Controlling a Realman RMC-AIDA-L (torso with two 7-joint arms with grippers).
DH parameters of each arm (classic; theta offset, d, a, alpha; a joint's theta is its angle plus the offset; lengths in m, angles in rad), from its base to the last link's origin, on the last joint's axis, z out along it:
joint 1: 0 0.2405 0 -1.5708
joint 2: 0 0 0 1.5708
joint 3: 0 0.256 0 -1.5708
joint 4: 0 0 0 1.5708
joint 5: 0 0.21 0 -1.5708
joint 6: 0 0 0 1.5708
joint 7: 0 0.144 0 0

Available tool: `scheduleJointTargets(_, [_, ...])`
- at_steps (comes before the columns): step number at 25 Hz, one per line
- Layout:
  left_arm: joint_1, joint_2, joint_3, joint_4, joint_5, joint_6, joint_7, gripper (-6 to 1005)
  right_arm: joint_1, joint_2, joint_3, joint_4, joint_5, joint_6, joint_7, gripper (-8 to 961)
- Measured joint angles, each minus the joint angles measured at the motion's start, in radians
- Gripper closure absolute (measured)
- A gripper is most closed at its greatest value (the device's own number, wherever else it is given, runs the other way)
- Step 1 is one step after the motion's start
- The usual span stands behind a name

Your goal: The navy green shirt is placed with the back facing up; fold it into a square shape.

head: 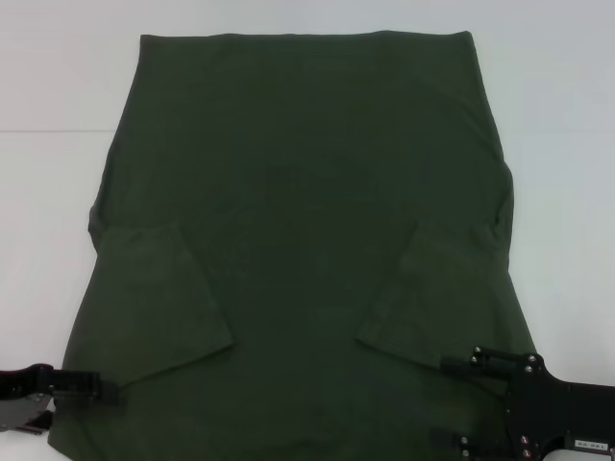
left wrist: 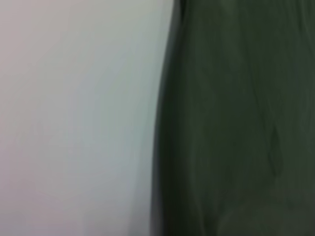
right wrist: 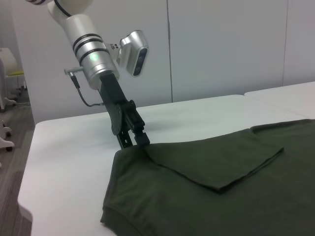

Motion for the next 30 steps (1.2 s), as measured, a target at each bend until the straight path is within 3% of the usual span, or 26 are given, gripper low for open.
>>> scheduleJointTargets(5, [-0.012,-0.001,0.002,0.000,-0.002,0.001,-0.002,92,0.001,0.000,0.000,0.000,0.000,0.000,0.001,133])
scheduleJointTargets(10, [-0.013,-0.002,0.074,0.014,-0.005,-0.013,-0.010,115,0.003,0.000,0.003,0.000,0.000,-0.006,0.010,133])
scheduleJointTargets(13, [-0.004,-0.019,0.095,0.053,-0.009,-0.028,-0.009,129,0.005,-0.001,0.001,-0.006,0.000,-0.006,0.027,133])
scheduleJointTargets(30, [-0.009,-0.016,0.099,0.058,-0.003,-0.042,-0.006,774,0.005,0.000,0.008,-0.005,0.005,-0.010,0.032,133])
